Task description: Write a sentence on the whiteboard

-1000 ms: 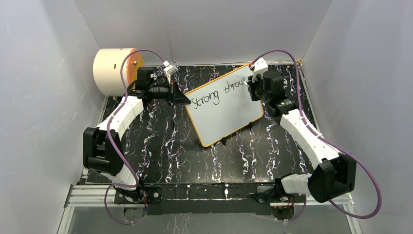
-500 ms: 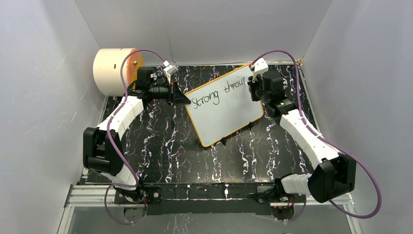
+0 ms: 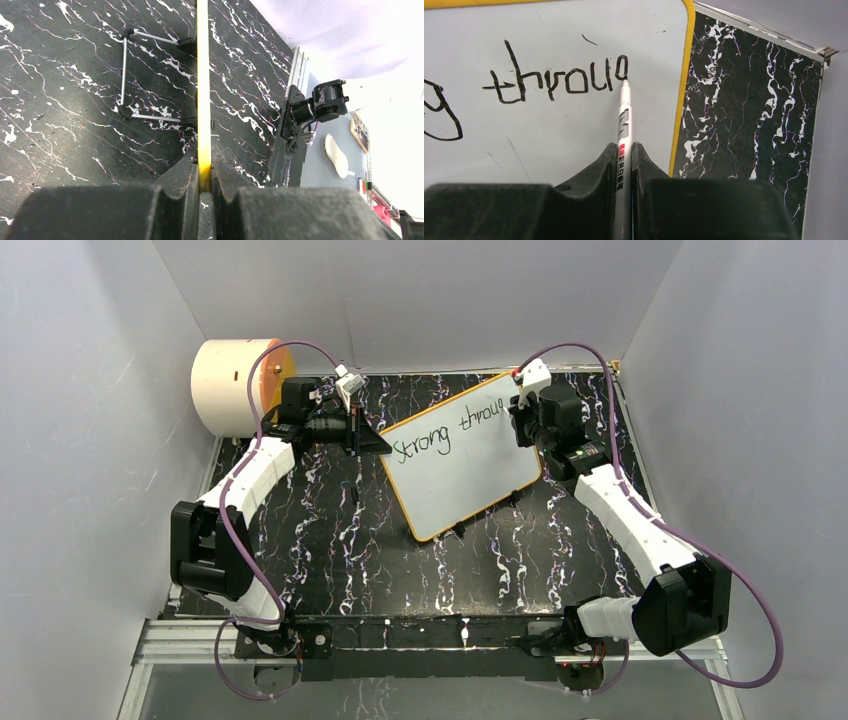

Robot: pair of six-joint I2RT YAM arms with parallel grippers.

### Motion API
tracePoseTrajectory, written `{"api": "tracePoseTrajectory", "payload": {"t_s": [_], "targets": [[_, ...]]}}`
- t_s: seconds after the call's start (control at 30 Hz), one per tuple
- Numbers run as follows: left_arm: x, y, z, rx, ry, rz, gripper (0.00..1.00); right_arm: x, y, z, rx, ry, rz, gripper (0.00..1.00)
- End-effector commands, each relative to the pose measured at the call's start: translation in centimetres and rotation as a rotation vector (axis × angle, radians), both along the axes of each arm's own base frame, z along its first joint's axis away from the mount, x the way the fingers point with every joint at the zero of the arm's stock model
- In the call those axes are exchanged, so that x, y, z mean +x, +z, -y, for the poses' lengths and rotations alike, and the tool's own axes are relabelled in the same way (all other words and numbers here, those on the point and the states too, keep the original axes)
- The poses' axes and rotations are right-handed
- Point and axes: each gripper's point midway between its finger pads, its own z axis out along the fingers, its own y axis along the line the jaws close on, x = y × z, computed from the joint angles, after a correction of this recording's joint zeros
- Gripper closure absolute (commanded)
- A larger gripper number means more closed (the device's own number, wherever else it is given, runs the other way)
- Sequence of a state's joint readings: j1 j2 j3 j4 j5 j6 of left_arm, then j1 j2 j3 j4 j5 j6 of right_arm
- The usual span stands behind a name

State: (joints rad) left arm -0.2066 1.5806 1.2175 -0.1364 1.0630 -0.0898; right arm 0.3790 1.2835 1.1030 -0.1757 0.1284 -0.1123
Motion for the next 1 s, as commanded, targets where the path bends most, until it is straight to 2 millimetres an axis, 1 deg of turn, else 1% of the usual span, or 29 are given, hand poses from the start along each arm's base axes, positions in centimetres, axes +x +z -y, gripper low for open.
{"api": "tracePoseTrajectory", "payload": {"t_s": [0.0, 0.13, 0.23, 0.6, 0.83, 0.97], "targets": [[-1.1, 0.6, 0.1, -0.012, -0.033, 0.012, 1.00, 1.0, 3.4, -0.1, 0.033, -0.002, 0.109, 1.00], [-1.1, 0.6, 0.1, -0.011, -0.033, 0.011, 1.00, 0.9, 3.2, -0.2, 0.030, 0.003, 0.097, 1.00], [-1.1, 0.6, 0.1, -0.011, -0.033, 0.009, 1.00, 0.5, 2.5, -0.1, 0.025, 0.006, 0.074, 1.00], [-1.1, 0.6, 0.1, -0.013, -0.034, 0.009, 1.00, -1.0, -0.7, 0.1, -0.002, 0.015, -0.041, 1.00], [-1.1, 0.6, 0.1, -0.014, -0.036, 0.008, 1.00, -1.8, -1.4, 0.2, -0.009, 0.022, -0.084, 1.00], [-1.2, 0.7, 0.1, -0.014, -0.035, 0.010, 1.00, -2.1, -1.7, 0.0, -0.005, 0.038, -0.101, 1.00]]}}
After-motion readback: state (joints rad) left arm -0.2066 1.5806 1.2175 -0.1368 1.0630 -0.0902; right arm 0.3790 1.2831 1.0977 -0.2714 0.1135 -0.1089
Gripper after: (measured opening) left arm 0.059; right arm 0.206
